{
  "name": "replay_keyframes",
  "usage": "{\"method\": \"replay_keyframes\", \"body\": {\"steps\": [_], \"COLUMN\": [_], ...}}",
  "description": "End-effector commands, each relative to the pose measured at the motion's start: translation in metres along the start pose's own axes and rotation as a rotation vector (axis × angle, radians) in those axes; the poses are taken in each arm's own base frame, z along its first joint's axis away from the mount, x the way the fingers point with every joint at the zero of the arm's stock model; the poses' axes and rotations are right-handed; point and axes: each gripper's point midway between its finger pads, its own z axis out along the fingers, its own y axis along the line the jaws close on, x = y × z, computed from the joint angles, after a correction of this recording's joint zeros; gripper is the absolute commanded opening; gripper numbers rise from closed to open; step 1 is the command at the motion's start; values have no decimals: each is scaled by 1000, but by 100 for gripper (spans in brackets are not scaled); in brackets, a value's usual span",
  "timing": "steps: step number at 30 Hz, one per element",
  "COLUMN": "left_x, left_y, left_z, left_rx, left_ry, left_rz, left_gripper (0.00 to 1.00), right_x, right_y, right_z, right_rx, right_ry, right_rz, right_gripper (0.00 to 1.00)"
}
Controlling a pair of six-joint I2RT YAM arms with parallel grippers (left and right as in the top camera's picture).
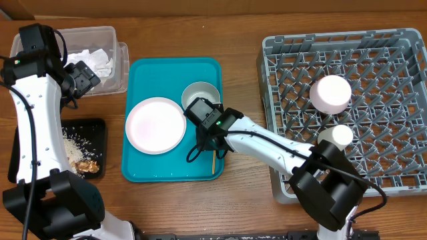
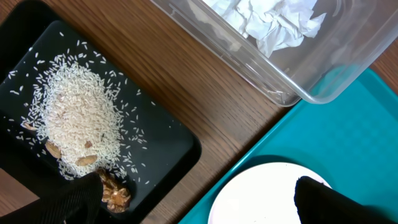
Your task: Sort waste into correct bins and load items into the dishwasher
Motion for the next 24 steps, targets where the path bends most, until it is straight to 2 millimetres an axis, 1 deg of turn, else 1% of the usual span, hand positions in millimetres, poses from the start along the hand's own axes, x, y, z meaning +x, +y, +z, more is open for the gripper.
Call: {"method": "replay_keyframes", "body": {"steps": [1, 7, 8, 12, 16, 19, 22, 24], "left_x": [-6, -6, -6, -6, -6, -6, -6, -6], "left_y": [0, 0, 0, 0, 0, 0, 0, 0], "left_z": [-8, -8, -8, -8, -8, -8, -8, -8], "left_rx": [1, 1, 1, 1, 1, 1, 1, 1], "left_ry": [-29, -29, -29, -29, -29, -29, -29, -29], "left_rz": [-12, -12, -12, -12, -12, -12, -12, -12], "left_gripper": [100, 100, 100, 100, 100, 100, 100, 100], "right_x": [-7, 5, 6, 7, 6, 10, 16, 17], "right_y": [-5, -1, 1, 3, 0, -3, -8, -11], "right_z": [4, 21, 23, 24, 27, 35, 42, 42], "right_rx": [55, 73, 72, 70, 85, 103, 127, 139], "right_ry": [-46, -19, -19, -23, -26, -11, 11, 16], "right_rz": [5, -13, -18, -22, -5, -8, -4, 17], "right_gripper": [46, 42, 42, 35, 35, 34, 24, 18]}}
